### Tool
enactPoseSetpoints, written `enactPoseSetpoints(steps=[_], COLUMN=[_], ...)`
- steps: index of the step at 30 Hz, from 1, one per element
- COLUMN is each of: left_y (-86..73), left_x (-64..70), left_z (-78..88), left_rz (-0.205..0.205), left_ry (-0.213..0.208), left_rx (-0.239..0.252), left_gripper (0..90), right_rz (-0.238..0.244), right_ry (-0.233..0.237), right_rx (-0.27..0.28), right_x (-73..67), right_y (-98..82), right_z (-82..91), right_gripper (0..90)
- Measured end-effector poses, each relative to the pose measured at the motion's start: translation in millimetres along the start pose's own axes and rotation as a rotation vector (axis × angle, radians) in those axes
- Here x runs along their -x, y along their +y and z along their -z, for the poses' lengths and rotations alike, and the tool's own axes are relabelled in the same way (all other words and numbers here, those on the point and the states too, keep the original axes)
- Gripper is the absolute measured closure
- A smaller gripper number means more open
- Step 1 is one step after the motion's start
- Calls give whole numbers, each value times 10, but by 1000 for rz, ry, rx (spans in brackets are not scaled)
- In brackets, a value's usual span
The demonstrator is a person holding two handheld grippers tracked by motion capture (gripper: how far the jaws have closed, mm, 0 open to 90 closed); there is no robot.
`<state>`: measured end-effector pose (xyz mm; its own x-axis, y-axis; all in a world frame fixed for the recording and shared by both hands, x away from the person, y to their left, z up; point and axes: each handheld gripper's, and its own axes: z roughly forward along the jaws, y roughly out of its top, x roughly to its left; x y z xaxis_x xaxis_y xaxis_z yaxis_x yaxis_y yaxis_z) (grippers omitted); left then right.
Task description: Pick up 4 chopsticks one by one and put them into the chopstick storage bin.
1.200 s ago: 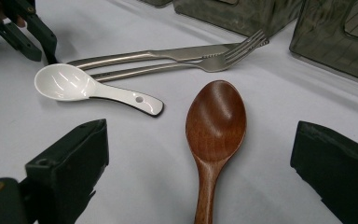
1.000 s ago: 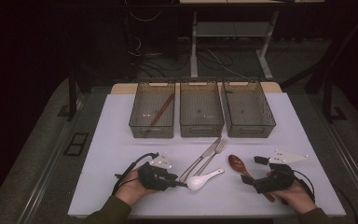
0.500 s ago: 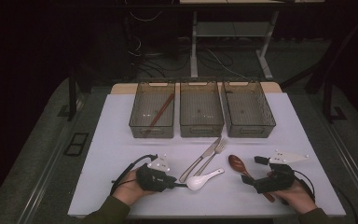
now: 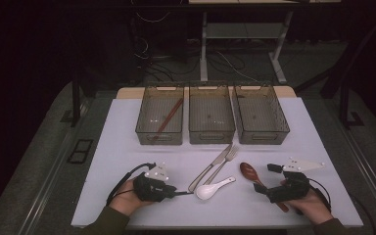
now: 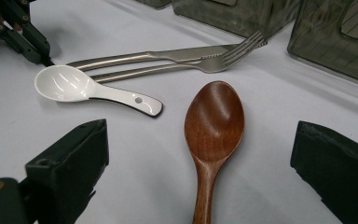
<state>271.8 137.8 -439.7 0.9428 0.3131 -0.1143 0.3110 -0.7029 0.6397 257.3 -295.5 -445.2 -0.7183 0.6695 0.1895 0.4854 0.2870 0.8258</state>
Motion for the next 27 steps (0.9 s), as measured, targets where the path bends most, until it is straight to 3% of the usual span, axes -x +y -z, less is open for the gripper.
enactPoseSetpoints(steps=[12,27], left_y=[-64,-116], left_x=[-25,-146], left_z=[75,140], left_rz=[3,39], left_ry=[7,68], left_rx=[-15,0], left_gripper=[792,797], right_rz=[-2,3], right_ry=[-1,-1], right_rx=[0,0], right_x=[0,3], right_y=[-1,0], right_z=[5,0], right_gripper=[40,40])
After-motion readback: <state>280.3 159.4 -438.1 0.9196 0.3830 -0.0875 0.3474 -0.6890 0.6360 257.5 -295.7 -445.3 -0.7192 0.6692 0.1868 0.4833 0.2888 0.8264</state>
